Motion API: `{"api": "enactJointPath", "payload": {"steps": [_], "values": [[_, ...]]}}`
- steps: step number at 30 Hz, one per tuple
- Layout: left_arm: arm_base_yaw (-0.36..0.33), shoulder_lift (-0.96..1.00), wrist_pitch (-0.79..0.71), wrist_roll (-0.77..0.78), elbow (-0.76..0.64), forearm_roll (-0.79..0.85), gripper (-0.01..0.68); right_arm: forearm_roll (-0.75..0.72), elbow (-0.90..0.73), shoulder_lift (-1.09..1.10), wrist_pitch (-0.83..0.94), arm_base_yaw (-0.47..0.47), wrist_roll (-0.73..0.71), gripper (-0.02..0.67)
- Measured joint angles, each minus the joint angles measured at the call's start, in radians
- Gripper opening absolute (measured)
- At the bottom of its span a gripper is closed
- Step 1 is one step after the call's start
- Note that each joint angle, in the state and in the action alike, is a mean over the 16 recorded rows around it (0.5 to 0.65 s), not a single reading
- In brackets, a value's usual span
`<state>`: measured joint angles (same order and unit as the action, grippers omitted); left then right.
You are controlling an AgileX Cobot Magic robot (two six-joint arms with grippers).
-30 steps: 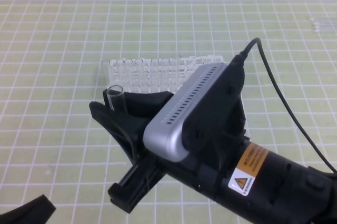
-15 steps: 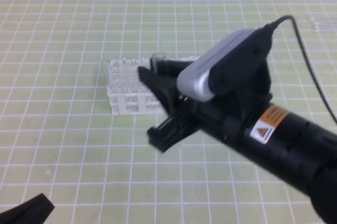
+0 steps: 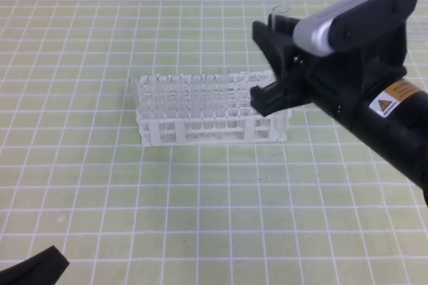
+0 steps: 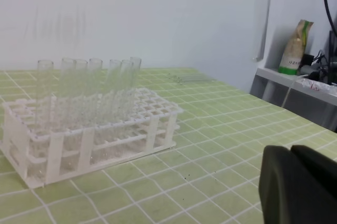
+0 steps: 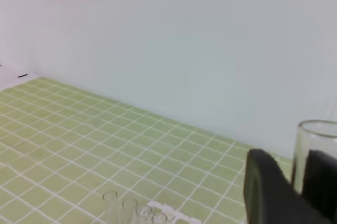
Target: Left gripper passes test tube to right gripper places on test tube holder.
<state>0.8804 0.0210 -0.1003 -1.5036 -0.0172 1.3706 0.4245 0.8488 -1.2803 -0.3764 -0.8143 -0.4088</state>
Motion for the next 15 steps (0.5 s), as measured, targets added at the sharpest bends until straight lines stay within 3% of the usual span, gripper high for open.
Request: {"api": "enactJointPath", "payload": {"steps": [8, 15], "values": [[0.0, 0.0, 0.001, 0.0, 0.001, 0.018, -0.002, -0.005, -0.006, -0.001, -0.024, 0.037, 0.0, 0.092], [0.0, -0.002, -0.001, 0.0, 0.006, 0.023, -0.002, -0.044, -0.027, -0.046, -0.171, 0.043, 0.031, 0.092]]}}
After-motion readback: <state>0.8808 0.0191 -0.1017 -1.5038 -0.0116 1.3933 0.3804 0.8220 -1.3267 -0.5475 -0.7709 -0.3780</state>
